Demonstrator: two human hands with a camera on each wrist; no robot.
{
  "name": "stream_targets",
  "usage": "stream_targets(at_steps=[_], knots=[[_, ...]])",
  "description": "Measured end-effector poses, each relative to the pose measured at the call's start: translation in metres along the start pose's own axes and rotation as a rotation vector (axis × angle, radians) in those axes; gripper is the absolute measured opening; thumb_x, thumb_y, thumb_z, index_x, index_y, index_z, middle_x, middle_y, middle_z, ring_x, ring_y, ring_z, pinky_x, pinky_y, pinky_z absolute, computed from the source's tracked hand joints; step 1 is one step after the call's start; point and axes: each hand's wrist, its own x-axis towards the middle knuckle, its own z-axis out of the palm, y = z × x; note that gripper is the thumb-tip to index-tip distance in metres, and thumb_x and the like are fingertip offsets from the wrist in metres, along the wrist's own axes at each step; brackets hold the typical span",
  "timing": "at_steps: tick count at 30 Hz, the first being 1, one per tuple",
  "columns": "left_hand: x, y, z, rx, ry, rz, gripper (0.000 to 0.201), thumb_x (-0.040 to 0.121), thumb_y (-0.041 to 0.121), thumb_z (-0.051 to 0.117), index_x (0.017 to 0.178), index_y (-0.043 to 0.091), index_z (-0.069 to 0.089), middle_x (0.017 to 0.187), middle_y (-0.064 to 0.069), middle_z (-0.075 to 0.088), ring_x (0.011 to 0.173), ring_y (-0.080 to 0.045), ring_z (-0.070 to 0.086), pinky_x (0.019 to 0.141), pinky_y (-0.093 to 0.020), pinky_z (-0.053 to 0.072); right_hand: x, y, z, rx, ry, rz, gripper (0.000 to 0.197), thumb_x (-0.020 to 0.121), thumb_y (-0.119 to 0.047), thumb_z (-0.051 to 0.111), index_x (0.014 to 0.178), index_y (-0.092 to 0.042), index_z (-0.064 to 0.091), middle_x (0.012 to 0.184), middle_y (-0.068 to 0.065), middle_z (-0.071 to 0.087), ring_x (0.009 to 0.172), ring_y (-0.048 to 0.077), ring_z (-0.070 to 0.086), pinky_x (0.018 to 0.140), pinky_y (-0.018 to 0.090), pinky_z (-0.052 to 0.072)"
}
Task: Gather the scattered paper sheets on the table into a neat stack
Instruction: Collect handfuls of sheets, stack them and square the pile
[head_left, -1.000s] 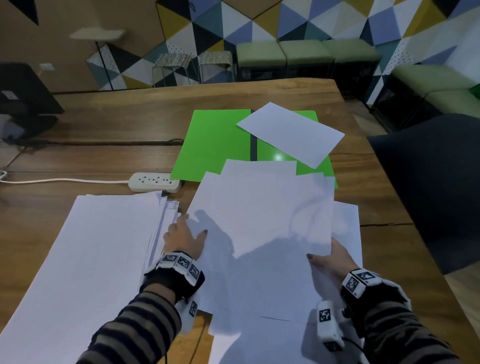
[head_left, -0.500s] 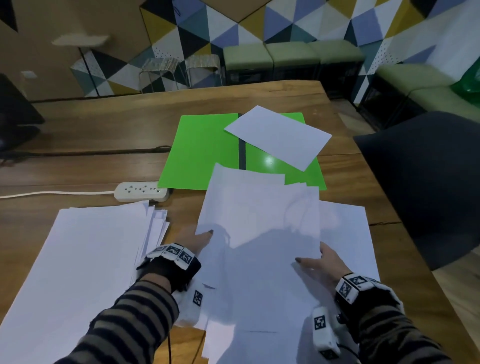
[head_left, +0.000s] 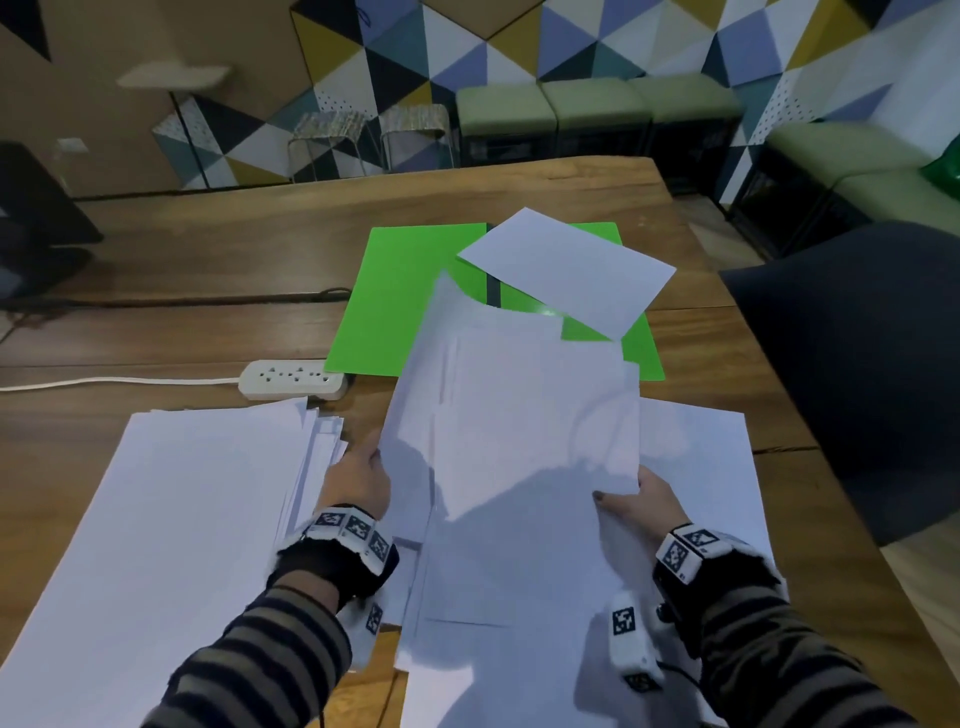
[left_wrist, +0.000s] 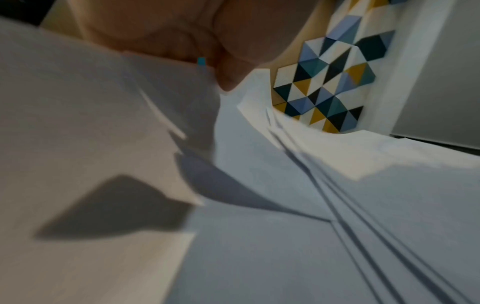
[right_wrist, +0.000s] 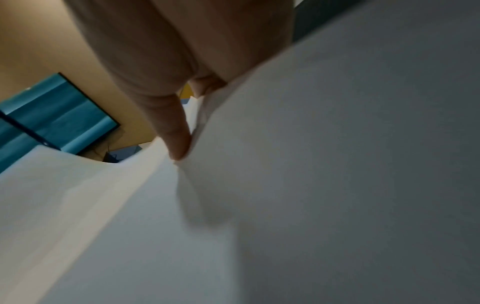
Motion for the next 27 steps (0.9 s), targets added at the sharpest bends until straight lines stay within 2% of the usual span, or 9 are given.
stream_targets(at_steps=[3,7,10,13,15,18,20,22,27], knots=[[-0.002,-0.002,-0.002,0.086,0.074,0.099,0.047,0.098,0.017,0.031,0.143,0.033,0.034,0.109,-0.021,0.054,0.101,-0.041,0.052,0.085,-0.046,0.044,0.003,0.002,0.003,-0.119,0.060,-0.013,0.034,0.081,-0.005,0.065,0.114,-0.003,0.059,0.110,0.012,0.063,0.105,0.029,0.059,0.087,0.034,0.047],[-0.004,-0.003,-0.005,-0.103,-0.135,-0.014,0.031,0.097,0.010,0.037,0.119,0.000,0.056,0.114,-0.022,0.060,0.098,-0.034,0.056,0.082,-0.035,0.042,-0.004,0.002,0.011,0.100,-0.036,0.031,0.034,0.083,-0.005,0.066,0.116,-0.005,0.059,0.109,0.015,0.065,0.100,0.032,0.060,0.083,0.040,0.051],[-0.008,-0.007,-0.007,-0.162,-0.276,-0.093,0.030,0.095,0.008,0.041,0.119,0.000,0.056,0.116,-0.018,0.058,0.106,-0.031,0.055,0.080,-0.029,0.037,-0.003,0.005,0.014,0.248,-0.110,0.087,0.050,0.073,-0.019,0.077,0.117,-0.003,0.059,0.106,0.019,0.066,0.097,0.037,0.062,0.089,0.051,0.050],[-0.007,-0.017,-0.006,-0.272,-0.359,-0.119,0.025,0.076,0.008,0.050,0.097,0.004,0.062,0.089,-0.014,0.058,0.082,-0.027,0.056,0.071,-0.029,0.039,-0.002,0.006,0.018,0.125,-0.039,0.112,0.026,0.083,-0.004,0.065,0.109,-0.005,0.058,0.105,0.015,0.064,0.088,0.030,0.061,0.077,0.039,0.053],[-0.008,-0.020,-0.004,-0.361,-0.368,-0.096,0.026,0.068,0.017,0.054,0.086,0.002,0.063,0.077,-0.013,0.059,0.075,-0.025,0.057,0.067,-0.029,0.042,-0.001,0.006,0.024,0.065,-0.055,0.099,0.033,0.082,-0.002,0.066,0.114,-0.005,0.055,0.109,0.012,0.062,0.093,0.025,0.061,0.079,0.031,0.053],[-0.010,-0.015,-0.003,-0.512,-0.344,-0.080,0.021,0.084,0.013,0.063,0.097,-0.004,0.066,0.091,-0.014,0.068,0.085,-0.027,0.063,0.072,-0.027,0.050,0.000,-0.002,0.041,-0.017,-0.152,0.088,0.058,0.069,-0.016,0.080,0.120,-0.010,0.054,0.117,0.011,0.062,0.109,0.029,0.059,0.094,0.042,0.051],[-0.009,-0.014,-0.002,-0.540,-0.345,-0.088,0.044,0.073,0.027,0.073,0.105,-0.002,0.066,0.102,-0.015,0.069,0.098,-0.029,0.065,0.084,-0.034,0.052,0.000,-0.009,0.052,-0.101,-0.181,0.035,0.056,0.067,-0.019,0.078,0.118,-0.014,0.054,0.119,0.009,0.062,0.112,0.029,0.058,0.099,0.047,0.047],[-0.007,-0.015,-0.004,-0.407,-0.350,-0.054,0.067,0.056,0.045,0.074,0.109,0.005,0.063,0.105,-0.010,0.069,0.101,-0.027,0.064,0.089,-0.036,0.051,-0.004,-0.018,0.059,-0.197,-0.160,-0.023,0.045,0.076,-0.010,0.069,0.118,-0.012,0.053,0.119,0.007,0.061,0.111,0.026,0.058,0.101,0.042,0.045],[-0.008,-0.011,-0.007,-0.379,-0.240,0.064,0.044,0.077,0.008,0.068,0.119,0.006,0.057,0.110,-0.013,0.066,0.103,-0.029,0.061,0.087,-0.033,0.048,-0.009,-0.034,0.062,-0.254,-0.158,-0.164,0.037,0.081,-0.002,0.063,0.116,-0.008,0.055,0.108,0.005,0.062,0.101,0.021,0.058,0.090,0.029,0.046]])
